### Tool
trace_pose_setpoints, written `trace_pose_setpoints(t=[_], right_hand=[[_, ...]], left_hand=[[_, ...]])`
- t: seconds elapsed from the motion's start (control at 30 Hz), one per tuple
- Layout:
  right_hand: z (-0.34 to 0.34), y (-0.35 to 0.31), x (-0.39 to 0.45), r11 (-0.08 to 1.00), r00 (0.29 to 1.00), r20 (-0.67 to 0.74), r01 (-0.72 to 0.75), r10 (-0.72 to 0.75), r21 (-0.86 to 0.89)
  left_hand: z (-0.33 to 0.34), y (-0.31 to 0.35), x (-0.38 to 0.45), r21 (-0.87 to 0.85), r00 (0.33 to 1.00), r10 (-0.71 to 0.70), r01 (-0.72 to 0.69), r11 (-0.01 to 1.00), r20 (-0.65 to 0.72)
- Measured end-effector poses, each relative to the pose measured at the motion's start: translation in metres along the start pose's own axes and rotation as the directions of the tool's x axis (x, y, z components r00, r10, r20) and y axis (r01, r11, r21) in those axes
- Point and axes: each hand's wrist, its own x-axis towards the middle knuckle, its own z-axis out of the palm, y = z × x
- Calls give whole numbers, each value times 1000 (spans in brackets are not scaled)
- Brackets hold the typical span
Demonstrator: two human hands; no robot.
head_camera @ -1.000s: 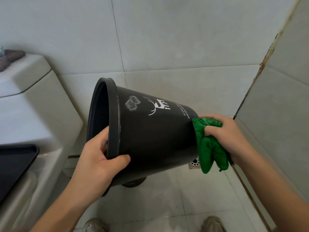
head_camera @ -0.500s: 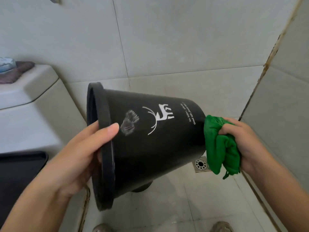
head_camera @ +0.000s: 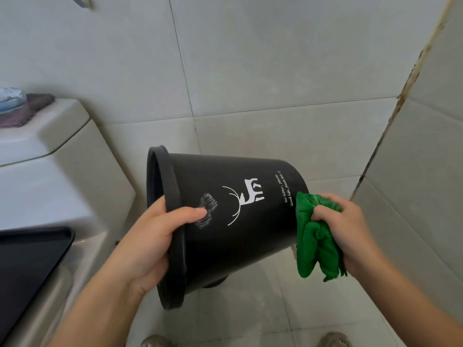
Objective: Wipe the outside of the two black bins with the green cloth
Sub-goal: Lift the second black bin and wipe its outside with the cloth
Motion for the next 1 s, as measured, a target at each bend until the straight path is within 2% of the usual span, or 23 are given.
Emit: trace_pose_setpoints(t=[0.13, 0.2, 0.27, 0.33, 0.4, 0.47, 0.53, 0.57, 0.63, 0.7, 0.73, 0.77, 0.83, 0.87, 0.9, 1.0], right_hand=[[4, 9, 5, 998, 1000, -15, -14, 13, -55], [6, 13, 9, 983, 993, -82, 74, -88, -166], [8, 12, 11, 905, 958, -105, 212, -267, -370], [6, 8, 17, 796, 904, -120, 290, -410, -532], [3, 4, 24, 695, 852, -121, 324, -509, -641], [8, 0, 24, 607, 808, -67, 382, -585, -697], [23, -1, 11, 492, 737, 56, 504, -674, -710], [31, 1, 0, 427, 676, 140, 597, -723, -679], [46, 4, -26, 307, 538, 328, 777, -776, -549], [51, 8, -42, 239, 435, 456, 873, -777, -426], [51, 7, -40, 238, 424, 471, 883, -773, -405], [51, 6, -34, 275, 452, 442, 871, -775, -408], [51, 1, -17, 388, 552, 335, 807, -764, -446], [52, -1, -15, 415, 576, 305, 787, -758, -456], [55, -1, -18, 396, 557, 302, 797, -774, -455], [62, 9, -47, 264, 389, 369, 901, -844, -344]], left_hand=[[3, -7, 0, -111, 997, 11, -3, 994, 71], [2, -9, -1, -122, 995, 29, -17, 992, 100], [-1, -10, -3, -111, 989, 53, -38, 993, 136], [-1, -12, -6, -114, 988, 56, -40, 993, 142], [2, -15, -9, -128, 986, 65, -46, 991, 152], [11, -17, -13, -115, 983, 79, -60, 991, 168], [21, -22, -13, -75, 979, 67, -53, 996, 194], [24, -25, -12, -58, 978, 59, -48, 997, 198], [28, -31, -8, -50, 981, 58, -50, 997, 187], [28, -33, -6, -67, 984, 61, -50, 996, 169], [27, -34, -5, -72, 984, 55, -43, 996, 170], [27, -34, -6, -68, 982, 46, -34, 997, 182], [29, -36, -6, -56, 976, 31, -19, 998, 215], [31, -38, -6, -57, 975, 34, -22, 998, 221], [33, -39, -5, -63, 975, 45, -32, 998, 220], [32, -40, -6, -101, 974, 80, -59, 993, 211]])
